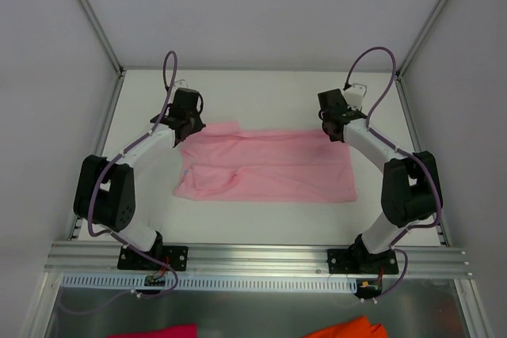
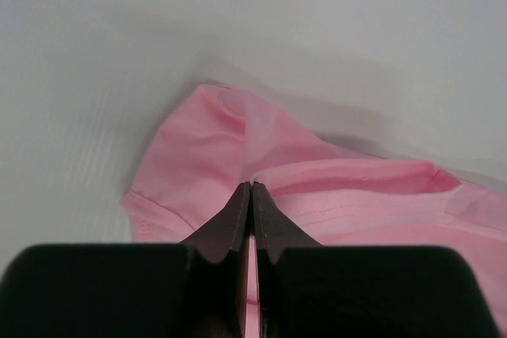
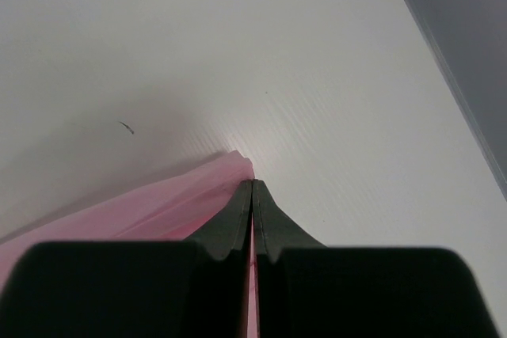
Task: Fold and stack the t-shirts
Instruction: Fold the other side of the tshirt into a rectangle
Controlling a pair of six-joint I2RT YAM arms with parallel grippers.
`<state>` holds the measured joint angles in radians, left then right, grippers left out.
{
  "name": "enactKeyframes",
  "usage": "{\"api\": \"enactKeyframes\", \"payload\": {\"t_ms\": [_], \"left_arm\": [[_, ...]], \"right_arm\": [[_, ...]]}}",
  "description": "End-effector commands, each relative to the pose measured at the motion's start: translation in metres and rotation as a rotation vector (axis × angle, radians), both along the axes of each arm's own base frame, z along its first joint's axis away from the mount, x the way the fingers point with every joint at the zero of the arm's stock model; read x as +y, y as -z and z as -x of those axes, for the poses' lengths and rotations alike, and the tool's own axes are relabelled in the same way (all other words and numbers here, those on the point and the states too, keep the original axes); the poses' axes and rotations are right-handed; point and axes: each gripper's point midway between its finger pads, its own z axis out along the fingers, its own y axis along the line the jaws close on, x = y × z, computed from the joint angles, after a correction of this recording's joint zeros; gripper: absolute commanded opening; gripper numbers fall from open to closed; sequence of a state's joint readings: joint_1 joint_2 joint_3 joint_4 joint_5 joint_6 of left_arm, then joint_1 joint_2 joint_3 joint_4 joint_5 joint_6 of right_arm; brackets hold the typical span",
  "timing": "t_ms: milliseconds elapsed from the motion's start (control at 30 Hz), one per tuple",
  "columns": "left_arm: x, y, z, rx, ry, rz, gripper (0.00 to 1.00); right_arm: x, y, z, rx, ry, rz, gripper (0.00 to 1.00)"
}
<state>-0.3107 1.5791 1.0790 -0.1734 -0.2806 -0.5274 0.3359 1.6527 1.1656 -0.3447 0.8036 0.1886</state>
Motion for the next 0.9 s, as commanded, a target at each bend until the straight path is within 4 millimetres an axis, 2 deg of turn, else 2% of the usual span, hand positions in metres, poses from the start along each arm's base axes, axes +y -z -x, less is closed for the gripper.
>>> {"api": "enactKeyframes", "payload": {"t_ms": [0,233,333,500,700,867], "left_arm": [[-0.002,-0.026,0.004,-0.079,-0.013,-0.017,0.0],[0.005,-0.041,0.024,-0.102,-0.037,-0.035,0.0],[0.006,-0.042,0.032,-0.098,-0.041,-0.047,0.0],[0.007,-0.032,0.041,-0.081,-0.045,-0.041,0.0],[0.008,-0.028,0.046,-0.072,-0.044,-0.044,0.0],[0.009,-0.031,0.049,-0.083,-0.047,-0.04,0.0]], "right_arm": [[-0.005,-0.024,0.009,-0.06,0.06,0.013,0.01],[-0.01,-0.026,0.029,-0.025,0.087,0.033,0.01],[-0.008,-0.027,0.033,-0.018,0.087,0.022,0.01],[-0.009,-0.031,0.044,-0.002,0.083,0.027,0.01],[-0.007,-0.019,0.052,0.06,0.079,0.03,0.01],[0.001,0.001,0.063,0.134,0.045,0.021,0.01]]}}
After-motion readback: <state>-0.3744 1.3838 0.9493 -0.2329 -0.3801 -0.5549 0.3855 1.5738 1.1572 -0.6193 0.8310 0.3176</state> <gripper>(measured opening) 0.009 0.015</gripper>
